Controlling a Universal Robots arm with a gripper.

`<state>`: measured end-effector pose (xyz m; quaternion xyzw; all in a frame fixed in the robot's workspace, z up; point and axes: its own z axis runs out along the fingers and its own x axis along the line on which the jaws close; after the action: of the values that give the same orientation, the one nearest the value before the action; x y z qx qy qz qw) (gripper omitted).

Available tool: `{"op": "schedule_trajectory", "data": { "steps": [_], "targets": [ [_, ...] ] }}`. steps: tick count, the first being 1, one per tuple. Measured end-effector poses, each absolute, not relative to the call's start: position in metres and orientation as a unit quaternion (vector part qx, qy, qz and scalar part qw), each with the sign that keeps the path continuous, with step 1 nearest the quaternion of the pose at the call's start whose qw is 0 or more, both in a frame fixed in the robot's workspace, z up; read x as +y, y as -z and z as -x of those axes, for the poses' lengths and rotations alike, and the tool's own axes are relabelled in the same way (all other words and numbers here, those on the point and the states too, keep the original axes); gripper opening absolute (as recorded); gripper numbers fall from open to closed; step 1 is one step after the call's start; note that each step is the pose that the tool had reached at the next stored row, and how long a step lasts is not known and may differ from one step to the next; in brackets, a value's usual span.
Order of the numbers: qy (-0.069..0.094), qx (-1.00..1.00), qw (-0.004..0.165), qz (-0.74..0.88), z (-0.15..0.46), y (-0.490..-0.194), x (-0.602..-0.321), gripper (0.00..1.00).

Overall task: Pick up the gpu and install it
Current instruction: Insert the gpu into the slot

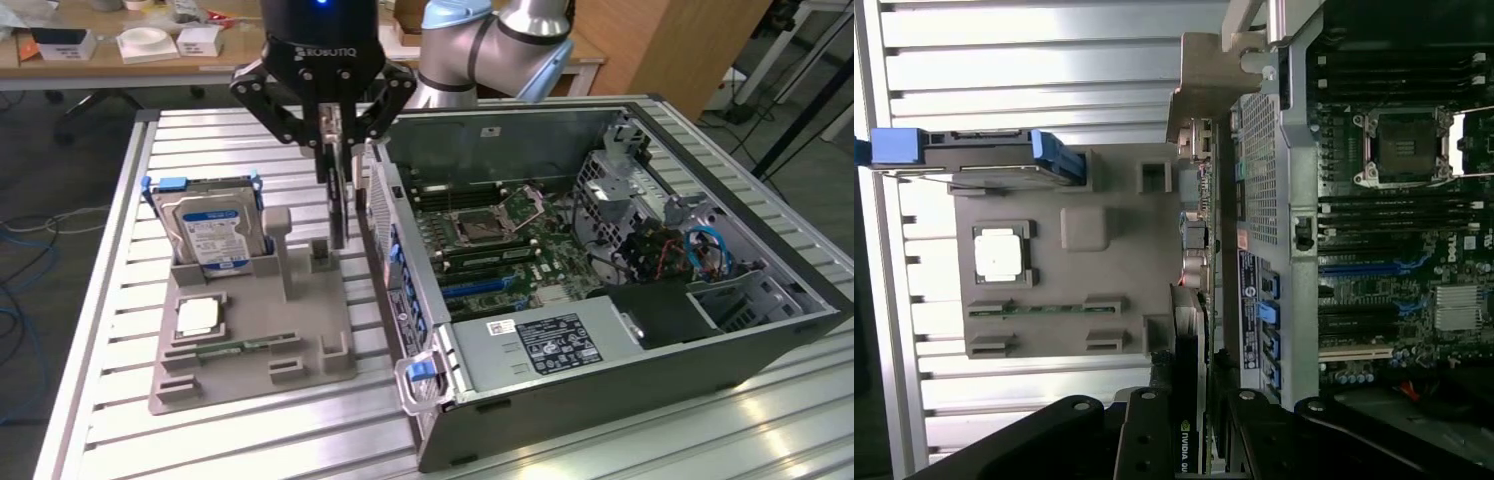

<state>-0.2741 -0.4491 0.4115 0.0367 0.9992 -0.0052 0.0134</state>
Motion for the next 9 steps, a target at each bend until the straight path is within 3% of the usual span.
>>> {"op": "schedule_trajectory", "data": {
  "steps": [9],
  "targets": [
    [0.005,0.999,0.013,-0.036,0.246,-0.412,-0.449,0.26]
  ]
}}
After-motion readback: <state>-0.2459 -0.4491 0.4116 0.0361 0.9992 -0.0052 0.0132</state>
